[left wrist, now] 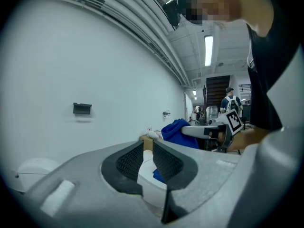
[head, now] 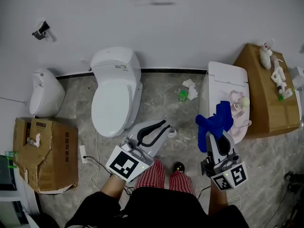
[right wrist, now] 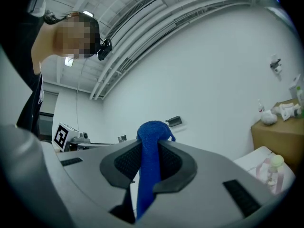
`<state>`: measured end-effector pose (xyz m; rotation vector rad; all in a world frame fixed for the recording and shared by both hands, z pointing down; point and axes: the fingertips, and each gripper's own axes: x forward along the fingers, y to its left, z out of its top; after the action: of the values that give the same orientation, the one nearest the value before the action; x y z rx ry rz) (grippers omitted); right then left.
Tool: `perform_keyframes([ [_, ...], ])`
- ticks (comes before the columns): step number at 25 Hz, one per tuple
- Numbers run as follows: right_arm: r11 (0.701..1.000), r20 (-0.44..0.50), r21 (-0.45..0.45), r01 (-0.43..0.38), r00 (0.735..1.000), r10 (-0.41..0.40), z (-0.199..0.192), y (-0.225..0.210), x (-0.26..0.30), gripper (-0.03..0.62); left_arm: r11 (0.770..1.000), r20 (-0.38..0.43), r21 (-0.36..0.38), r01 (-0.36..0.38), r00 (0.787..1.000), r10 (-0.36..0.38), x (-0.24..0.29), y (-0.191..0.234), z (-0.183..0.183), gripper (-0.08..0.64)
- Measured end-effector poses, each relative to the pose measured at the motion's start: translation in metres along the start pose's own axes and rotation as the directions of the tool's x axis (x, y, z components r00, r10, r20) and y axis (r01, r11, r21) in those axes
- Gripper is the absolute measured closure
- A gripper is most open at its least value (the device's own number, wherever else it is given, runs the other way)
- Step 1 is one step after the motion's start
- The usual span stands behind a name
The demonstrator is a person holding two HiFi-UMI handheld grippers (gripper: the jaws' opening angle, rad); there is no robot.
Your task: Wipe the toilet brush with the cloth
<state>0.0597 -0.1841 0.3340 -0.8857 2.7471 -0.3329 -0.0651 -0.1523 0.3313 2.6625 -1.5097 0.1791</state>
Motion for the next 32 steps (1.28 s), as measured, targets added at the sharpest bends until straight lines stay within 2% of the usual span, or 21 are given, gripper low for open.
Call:
perform_keyframes([
  [9,0.999,-0.045,-0.004,0.041,0.998,-0.041,-0.028,-0.016,-0.004,0.528,0.995,-0.057,-0.032,0.092,0.994,-0.094,0.022,-0.006,-0.034,0.497],
  [13,0.998,-0.071,-0.006,0.068,0.995,-0.069,-0.042,-0.025,-0.008,0.528,0.996,-0.054,-0.021,0.091,0.994,-0.092,0.031,-0.004,-0.043,0.495],
  [27,0.992,-0.116,0.029,0.119,0.987,-0.115,-0.079,-0.045,-0.017,0.528,0.99,-0.123,-0.086,0.111,0.985,-0.122,0.051,-0.005,-0.091,0.483],
  [32,0.99,-0.129,0.036,0.134,0.983,-0.128,-0.09,-0.05,-0.017,0.528,0.987,-0.115,-0.105,0.12,0.984,-0.132,0.054,-0.004,-0.1,0.471],
])
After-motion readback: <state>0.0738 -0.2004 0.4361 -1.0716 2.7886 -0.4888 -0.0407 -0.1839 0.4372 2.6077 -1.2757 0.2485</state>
